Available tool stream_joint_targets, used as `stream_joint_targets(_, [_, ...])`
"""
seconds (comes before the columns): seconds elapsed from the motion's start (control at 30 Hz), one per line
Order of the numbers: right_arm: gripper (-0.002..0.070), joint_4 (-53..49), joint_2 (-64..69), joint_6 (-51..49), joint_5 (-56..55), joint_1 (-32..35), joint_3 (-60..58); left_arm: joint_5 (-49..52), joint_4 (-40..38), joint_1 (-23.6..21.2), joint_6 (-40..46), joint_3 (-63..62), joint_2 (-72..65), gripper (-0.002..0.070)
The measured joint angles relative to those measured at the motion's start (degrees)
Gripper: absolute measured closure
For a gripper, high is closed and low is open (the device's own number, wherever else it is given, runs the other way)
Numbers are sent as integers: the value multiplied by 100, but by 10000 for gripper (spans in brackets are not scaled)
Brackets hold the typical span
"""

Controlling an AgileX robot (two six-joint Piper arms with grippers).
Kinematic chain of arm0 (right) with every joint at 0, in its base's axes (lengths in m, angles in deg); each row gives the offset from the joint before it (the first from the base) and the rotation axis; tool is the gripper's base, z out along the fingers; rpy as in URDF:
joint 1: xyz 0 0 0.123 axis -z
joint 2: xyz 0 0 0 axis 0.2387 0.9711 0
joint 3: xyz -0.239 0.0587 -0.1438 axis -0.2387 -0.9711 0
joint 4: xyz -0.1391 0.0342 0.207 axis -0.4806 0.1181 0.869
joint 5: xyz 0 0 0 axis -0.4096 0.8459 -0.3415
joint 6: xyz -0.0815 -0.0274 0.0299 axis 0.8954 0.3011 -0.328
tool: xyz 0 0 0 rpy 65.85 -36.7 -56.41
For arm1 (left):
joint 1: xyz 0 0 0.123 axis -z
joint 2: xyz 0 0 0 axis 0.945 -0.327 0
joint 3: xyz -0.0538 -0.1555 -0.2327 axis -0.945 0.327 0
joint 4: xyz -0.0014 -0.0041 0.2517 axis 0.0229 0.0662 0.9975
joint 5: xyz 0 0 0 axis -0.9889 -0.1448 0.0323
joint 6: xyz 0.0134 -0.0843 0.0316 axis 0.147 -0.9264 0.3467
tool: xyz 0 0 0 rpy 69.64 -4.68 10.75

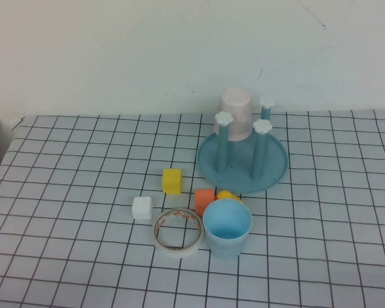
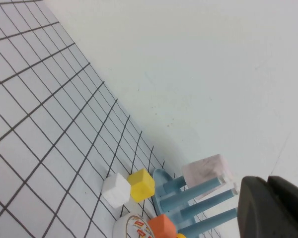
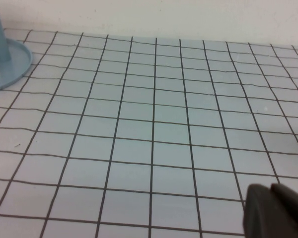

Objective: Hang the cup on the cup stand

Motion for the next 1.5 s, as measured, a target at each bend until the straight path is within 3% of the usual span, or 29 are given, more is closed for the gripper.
stream_joint_targets(0.17, [678,46,0,0,0,0,0,0,-318,0,-25,0,0,677])
stream_joint_targets(0.3, [678,1124,0,-299,-111,0,0,-79,-779,0,289,0,0,677])
stream_joint_targets(0.37, [678,2230,0,-579,-193,0,-12,-90,-804,0,1004,-28,0,677])
stream_joint_targets(0.57, [678,5503,0,-1036,-470,0,-22,784,-804,0,4498,-1259,-267,677])
stream_joint_targets(0.67, [678,6157,0,-1034,-541,0,-22,1577,-652,0,5295,-2238,-1136,677])
stream_joint_targets(0.9, [678,6368,0,-580,-799,0,-22,4212,261,0,5678,-4502,-4185,677])
stream_joint_targets(1.03, [678,6392,0,-461,-799,0,-22,5067,774,66,6056,-5953,-6105,677])
stream_joint_targets(1.2, [678,6401,0,-137,-699,0,-22,5483,1979,817,5560,-7111,-7599,677])
stream_joint_targets(1.37, [678,6401,0,21,-565,0,-22,5819,3798,2126,4438,-8205,-8879,677])
stream_joint_targets(1.5, [678,6401,0,33,-556,0,-22,5888,4468,2890,3942,-8856,-9650,677])
